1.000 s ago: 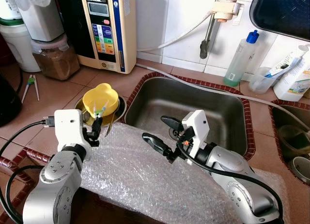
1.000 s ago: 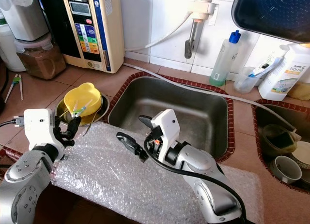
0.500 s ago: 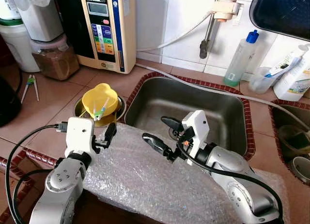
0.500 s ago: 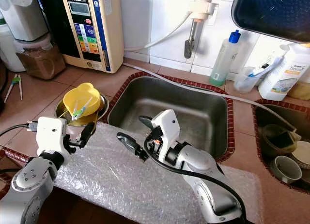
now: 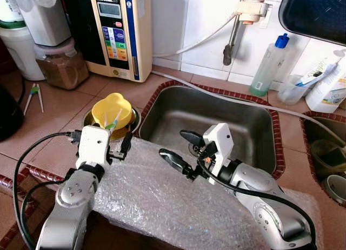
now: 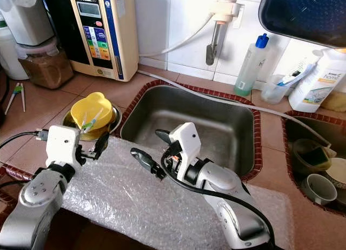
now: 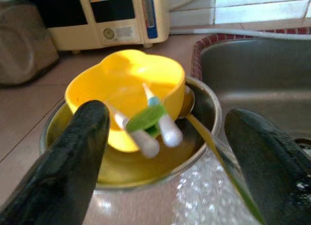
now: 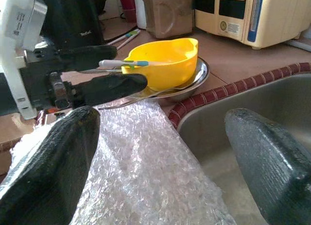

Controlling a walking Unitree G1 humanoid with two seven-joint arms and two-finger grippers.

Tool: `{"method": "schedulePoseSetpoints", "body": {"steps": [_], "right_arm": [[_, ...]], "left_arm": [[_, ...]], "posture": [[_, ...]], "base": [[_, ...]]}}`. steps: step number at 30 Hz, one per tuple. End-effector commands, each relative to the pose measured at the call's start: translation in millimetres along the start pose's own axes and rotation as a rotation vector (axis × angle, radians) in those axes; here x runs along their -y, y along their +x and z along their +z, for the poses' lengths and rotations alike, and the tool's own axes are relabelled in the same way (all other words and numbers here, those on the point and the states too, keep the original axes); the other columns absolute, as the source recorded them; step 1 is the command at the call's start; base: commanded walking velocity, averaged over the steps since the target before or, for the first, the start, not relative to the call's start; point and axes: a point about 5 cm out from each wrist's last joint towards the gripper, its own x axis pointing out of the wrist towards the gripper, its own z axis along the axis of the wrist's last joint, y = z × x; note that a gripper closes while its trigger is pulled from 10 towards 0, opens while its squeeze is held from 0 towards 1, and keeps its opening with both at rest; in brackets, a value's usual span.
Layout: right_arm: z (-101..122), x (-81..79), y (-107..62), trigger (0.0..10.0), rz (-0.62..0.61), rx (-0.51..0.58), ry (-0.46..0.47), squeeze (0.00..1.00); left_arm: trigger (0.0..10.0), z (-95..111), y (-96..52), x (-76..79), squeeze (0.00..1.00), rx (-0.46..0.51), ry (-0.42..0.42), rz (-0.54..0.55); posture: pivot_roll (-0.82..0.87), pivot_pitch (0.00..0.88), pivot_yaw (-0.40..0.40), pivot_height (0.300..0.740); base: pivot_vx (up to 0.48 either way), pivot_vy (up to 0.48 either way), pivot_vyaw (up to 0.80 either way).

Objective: Kitchen organization

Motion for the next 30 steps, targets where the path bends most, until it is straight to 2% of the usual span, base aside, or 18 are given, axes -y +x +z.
{"method": "schedulePoseSetpoints", "body": {"steps": [1,8,15,17,27,30], "right_arm": [[0,2.5,-0.7,10.0,-0.005,-0.009,0.004,0.00],[0,2.6,-2.5,10.0,-0.006,-0.014,-0.003,0.00],[0,9.2,-8.4,10.0,-0.029,-0.016,-0.013,0.00],[-3,10.8,-8.8,10.0,-0.026,-0.018,-0.007,0.00],[-3,31.0,-14.0,10.0,-0.014,-0.037,-0.012,0.00],[-3,37.0,-10.6,10.0,-0.006,-0.047,-0.032,0.00]], "left_arm": [[0.0,1,2.4,-0.4,0.00,0.010,0.011,-0.011],[0.0,0,7.8,0.8,0.00,0.024,0.018,-0.020],[0.0,-2,10.0,3.3,0.00,0.030,0.025,-0.031],[0.0,-9,8.6,2.8,0.00,0.021,0.022,-0.034],[0.0,-21,3.3,-1.1,0.00,0.007,0.022,-0.010],[0.0,-22,0.7,-2.3,0.00,0.014,0.035,-0.008]], "posture": [[0.02,0.028,-0.017,0.740],[0.01,0.034,-0.016,0.740],[0.00,0.000,-0.012,0.740],[0.02,0.000,-0.011,0.740],[0.06,0.000,-0.017,0.740],[0.07,0.000,-0.021,0.740]], "base": [[0.000,0.000,0.00],[0.000,0.000,0.00],[0.000,0.000,0.00],[0.000,0.000,0.00],[0.000,0.000,0.00],[0.000,0.000,0.00]]}}
